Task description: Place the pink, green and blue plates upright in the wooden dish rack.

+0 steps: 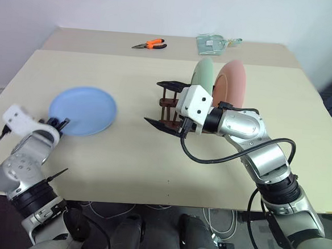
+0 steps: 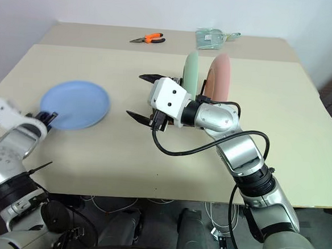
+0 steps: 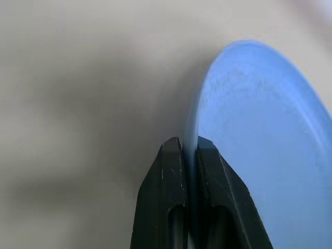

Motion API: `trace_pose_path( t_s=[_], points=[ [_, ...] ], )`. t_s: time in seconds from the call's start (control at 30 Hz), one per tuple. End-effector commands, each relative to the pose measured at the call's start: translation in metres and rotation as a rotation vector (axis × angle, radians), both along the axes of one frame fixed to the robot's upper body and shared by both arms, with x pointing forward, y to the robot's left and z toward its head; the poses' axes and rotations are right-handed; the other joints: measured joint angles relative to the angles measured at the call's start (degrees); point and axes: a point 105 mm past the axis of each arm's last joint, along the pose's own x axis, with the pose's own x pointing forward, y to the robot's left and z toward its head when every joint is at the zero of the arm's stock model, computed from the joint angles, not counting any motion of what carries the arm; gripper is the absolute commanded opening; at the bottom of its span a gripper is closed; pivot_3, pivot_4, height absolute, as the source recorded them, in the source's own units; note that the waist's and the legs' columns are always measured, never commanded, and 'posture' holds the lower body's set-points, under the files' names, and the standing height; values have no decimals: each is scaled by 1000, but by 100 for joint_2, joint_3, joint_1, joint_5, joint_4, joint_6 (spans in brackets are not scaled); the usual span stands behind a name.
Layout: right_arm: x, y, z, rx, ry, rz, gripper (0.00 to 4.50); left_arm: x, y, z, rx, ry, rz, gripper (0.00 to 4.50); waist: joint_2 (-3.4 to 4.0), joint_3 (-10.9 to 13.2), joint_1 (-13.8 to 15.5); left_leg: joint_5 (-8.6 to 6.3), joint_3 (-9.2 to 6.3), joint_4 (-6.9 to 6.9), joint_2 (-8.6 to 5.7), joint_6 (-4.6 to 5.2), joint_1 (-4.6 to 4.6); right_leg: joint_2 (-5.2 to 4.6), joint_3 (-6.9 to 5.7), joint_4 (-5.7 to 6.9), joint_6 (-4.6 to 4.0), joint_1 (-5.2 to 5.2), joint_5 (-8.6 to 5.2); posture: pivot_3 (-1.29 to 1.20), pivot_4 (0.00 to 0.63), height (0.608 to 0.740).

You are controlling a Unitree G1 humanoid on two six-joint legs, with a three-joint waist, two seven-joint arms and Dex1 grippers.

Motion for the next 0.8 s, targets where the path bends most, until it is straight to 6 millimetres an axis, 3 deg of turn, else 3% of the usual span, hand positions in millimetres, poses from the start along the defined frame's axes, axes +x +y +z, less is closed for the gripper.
trace_pose_path(
  t_s=[0.03,0.17,0.33,0.47,0.6,0.67,0.8],
  points=[
    [-6,8,15,-61,-173,28,4500,9,-56,81,214,-300,-240,21,0,0,-18,0,2,-1,-1,0,-1,-1,2,-2,0,-1,0,0,150,740],
    [-2,20,17,-105,-276,14,4500,3,-96,127,301,-462,-417,21,4,0,-79,0,7,-13,4,-1,6,0,5,0,-1,-6,0,0,150,740],
    [21,31,16,-176,-385,-54,4500,-3,-120,147,363,-516,-527,21,5,1,-106,3,14,-16,7,-5,7,5,12,11,-3,-17,2,0,150,740],
    [30,33,13,-226,-438,-67,3208,-7,-124,152,351,-529,-542,0,3,2,-51,3,12,-14,5,-4,4,5,13,8,-3,-16,2,0,150,740],
    [31,33,12,-232,-452,-57,1106,-8,-117,150,299,-528,-524,0,3,2,-42,3,10,-11,4,-4,1,4,13,8,-3,-16,2,0,150,740],
    [29,34,12,-223,-455,-48,120,-8,-112,152,247,-545,-505,724,3,2,-45,3,8,-14,4,-4,2,5,13,8,-3,-16,2,0,150,740],
    [23,36,14,-177,-466,-30,0,-4,-91,169,101,-620,-375,2626,-1,4,-41,4,5,-11,5,-7,2,7,12,10,-4,-15,2,0,150,740]
  ],
)
